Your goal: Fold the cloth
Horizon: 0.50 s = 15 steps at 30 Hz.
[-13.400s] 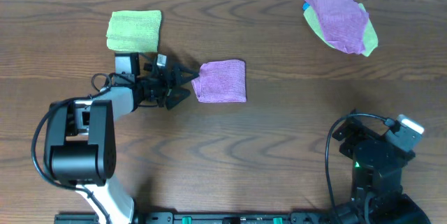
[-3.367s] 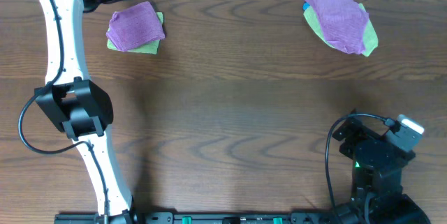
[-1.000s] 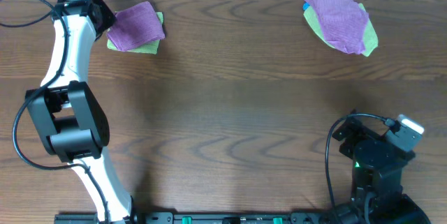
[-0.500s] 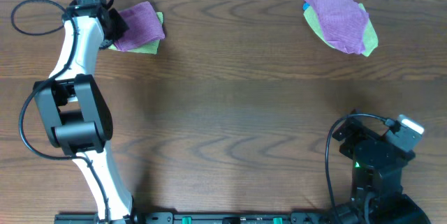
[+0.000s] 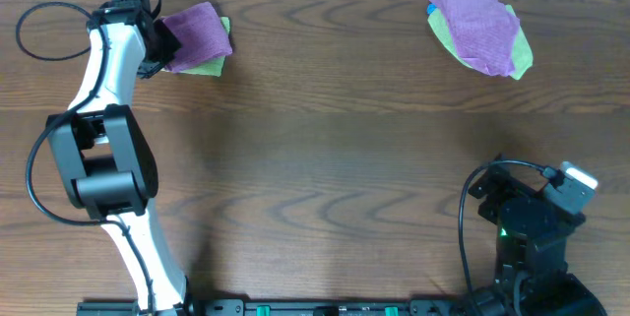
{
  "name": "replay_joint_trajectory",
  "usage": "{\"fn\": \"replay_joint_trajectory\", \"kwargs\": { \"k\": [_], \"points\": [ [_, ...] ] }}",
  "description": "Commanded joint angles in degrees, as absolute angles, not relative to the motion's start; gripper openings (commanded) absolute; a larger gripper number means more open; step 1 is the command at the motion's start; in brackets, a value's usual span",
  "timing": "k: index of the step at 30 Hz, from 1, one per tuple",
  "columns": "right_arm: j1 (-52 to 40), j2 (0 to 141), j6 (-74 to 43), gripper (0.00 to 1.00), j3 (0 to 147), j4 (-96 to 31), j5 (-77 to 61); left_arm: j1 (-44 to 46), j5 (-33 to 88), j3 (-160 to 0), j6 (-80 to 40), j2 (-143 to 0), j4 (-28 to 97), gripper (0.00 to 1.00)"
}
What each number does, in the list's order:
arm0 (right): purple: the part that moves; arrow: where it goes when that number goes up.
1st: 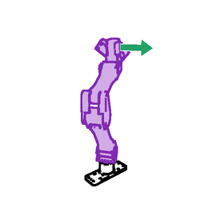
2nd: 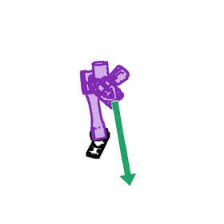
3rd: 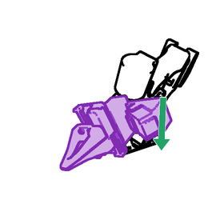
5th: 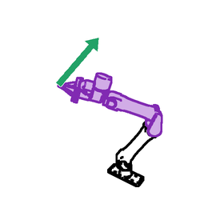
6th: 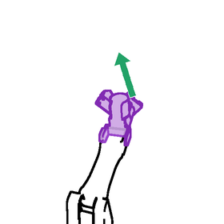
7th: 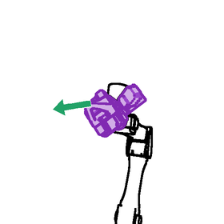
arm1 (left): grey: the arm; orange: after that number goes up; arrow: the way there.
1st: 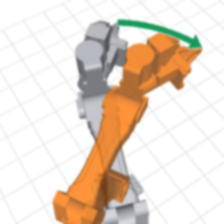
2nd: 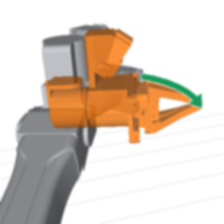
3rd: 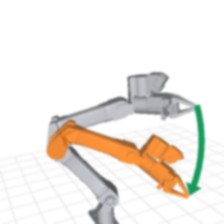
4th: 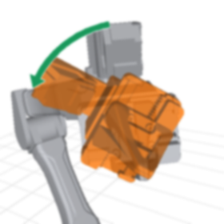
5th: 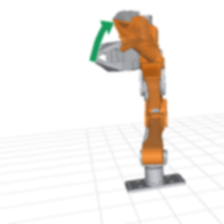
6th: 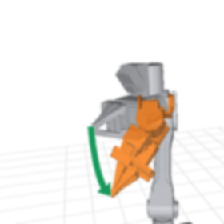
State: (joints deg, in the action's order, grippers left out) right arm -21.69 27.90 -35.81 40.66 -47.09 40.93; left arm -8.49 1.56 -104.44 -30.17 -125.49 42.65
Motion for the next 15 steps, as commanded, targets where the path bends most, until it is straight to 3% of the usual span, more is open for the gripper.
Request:
{"fn": "replay_joint_trajectory", "kwargs": {
  "k": [1, 15],
  "points": [
    [-21.30, 27.77, -36.62, 0.99, 40.71, -47.18, 41.58, -10.28, 1.80, -104.25, -33.61, -125.93, 43.22, 0.06],
    [-21.30, 27.77, -36.60, 0.99, 40.71, -47.18, 41.58, -12.21, 5.39, -104.22, -34.76, -127.92, 39.00, 0.07]
  ]
}}
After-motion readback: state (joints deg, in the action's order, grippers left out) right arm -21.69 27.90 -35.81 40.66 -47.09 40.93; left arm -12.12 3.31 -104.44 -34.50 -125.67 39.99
